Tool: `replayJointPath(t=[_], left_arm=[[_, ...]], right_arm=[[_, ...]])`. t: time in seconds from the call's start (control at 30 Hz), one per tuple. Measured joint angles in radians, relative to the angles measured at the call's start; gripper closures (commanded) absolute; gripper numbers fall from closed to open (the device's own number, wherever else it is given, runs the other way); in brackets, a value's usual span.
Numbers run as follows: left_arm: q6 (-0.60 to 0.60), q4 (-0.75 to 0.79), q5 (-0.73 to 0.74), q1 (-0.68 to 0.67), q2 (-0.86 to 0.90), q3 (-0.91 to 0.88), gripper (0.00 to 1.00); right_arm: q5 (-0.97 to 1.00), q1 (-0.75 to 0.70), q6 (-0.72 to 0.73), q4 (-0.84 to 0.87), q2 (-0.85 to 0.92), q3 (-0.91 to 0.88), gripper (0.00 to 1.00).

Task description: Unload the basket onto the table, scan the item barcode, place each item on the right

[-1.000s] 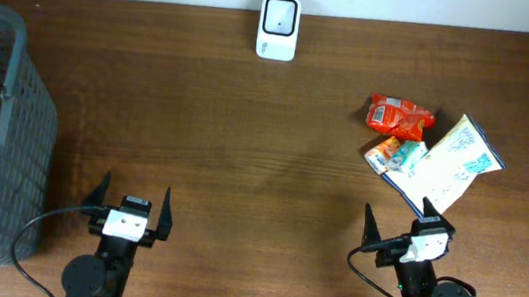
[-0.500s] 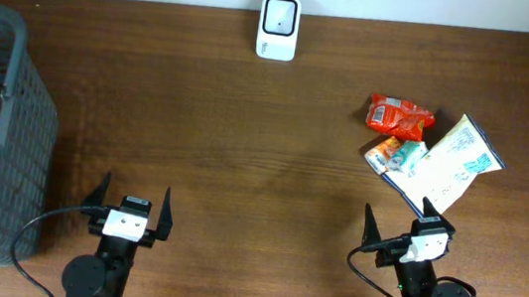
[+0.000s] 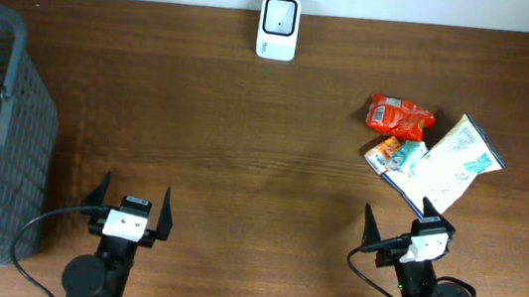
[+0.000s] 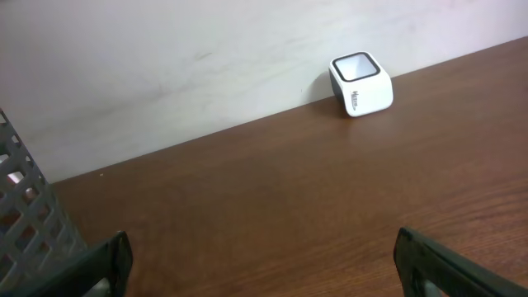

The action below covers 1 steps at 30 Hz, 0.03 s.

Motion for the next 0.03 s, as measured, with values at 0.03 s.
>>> replayJointPath(t=[0.03], left_arm=[[0.000,0.000,0.000,0.000,0.000,0.000,0.01]], right_arm=[[0.000,0.000,0.001,0.000,0.000,0.000,0.01]])
